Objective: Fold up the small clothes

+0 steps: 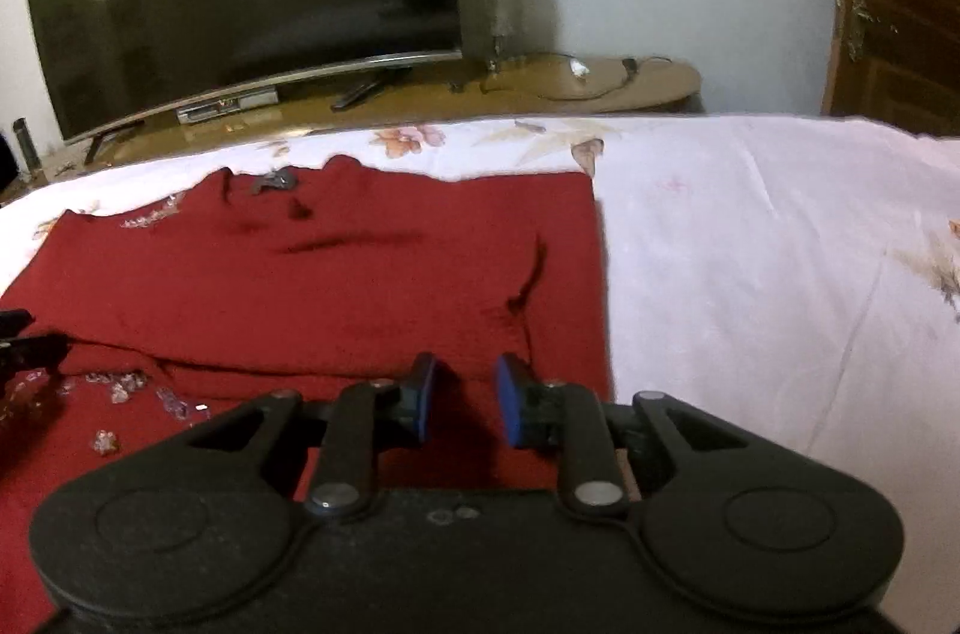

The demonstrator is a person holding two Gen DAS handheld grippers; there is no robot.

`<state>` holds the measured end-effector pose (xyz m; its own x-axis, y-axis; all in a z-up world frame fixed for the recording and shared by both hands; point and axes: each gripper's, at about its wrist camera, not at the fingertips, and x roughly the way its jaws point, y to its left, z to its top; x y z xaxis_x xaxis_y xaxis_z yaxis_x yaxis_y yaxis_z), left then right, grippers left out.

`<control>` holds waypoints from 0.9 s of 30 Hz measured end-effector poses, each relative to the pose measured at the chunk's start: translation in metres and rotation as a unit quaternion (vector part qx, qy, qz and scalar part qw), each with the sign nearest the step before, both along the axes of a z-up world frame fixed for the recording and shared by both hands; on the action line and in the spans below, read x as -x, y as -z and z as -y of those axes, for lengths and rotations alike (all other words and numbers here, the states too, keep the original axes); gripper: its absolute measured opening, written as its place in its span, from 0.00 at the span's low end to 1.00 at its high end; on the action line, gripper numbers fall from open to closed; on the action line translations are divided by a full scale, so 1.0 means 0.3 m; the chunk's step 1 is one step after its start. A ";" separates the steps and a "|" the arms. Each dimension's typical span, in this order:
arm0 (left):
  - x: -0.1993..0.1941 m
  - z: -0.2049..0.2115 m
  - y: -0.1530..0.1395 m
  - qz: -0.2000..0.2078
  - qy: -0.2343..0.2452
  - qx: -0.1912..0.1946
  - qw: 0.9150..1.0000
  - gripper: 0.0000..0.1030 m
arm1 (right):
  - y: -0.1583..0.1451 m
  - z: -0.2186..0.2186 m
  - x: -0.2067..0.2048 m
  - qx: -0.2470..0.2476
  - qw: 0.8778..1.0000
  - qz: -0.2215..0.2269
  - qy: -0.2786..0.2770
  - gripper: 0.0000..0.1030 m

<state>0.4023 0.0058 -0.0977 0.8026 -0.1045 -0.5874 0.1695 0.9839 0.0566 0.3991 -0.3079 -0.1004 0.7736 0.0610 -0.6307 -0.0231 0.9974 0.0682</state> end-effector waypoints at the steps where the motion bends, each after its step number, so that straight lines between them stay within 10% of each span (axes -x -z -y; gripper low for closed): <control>1: 0.027 -0.026 -0.009 0.002 -0.004 0.007 1.000 0.63 | -0.020 0.007 0.014 -0.006 1.000 0.004 0.001 0.22; 16: 0.033 -0.212 0.029 -0.030 -0.141 -0.010 0.989 0.63 | -0.031 0.057 0.077 -0.044 0.999 0.010 0.006 0.26; 27: 0.162 -0.276 0.002 -0.056 -0.111 0.016 0.992 0.63 | -0.010 0.092 0.104 -0.051 0.999 -0.010 0.006 0.25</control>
